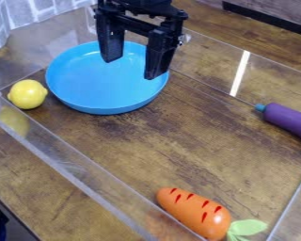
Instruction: Move the carrot to the right side
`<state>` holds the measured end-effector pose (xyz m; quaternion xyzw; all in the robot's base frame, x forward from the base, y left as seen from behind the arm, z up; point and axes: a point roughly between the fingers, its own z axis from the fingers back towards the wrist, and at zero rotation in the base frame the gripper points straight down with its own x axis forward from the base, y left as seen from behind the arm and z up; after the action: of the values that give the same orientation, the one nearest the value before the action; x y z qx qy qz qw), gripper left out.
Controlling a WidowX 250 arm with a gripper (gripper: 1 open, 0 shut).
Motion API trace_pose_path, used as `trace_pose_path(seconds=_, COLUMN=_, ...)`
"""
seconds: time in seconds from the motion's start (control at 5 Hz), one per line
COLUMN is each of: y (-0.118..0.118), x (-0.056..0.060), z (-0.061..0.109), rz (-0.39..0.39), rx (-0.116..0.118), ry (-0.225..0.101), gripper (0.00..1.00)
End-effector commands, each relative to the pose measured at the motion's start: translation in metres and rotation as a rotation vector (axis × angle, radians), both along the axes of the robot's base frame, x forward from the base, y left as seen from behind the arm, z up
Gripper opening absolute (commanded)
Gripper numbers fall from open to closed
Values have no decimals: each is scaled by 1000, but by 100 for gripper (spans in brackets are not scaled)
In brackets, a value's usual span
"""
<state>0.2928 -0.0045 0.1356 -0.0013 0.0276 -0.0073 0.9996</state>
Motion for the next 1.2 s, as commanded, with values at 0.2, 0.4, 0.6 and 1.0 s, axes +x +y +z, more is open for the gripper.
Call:
trace_pose_path(seconds=0.2, y=-8, x=-1, z=2, rz=15, rx=5, ry=2, gripper=100)
trace_pose_path(seconds=0.4, y=-7, x=-6, z=14, rz=4, rx=19, ry=-11, gripper=100)
trace_pose_path(seconds=0.6, y=-3, x=-7, z=13, rz=-17, rx=30, ry=-32, gripper=100)
trace_pose_path(seconds=1.0, y=2, x=-2, z=17, rz=-62, rx=27, ry=-70, gripper=100)
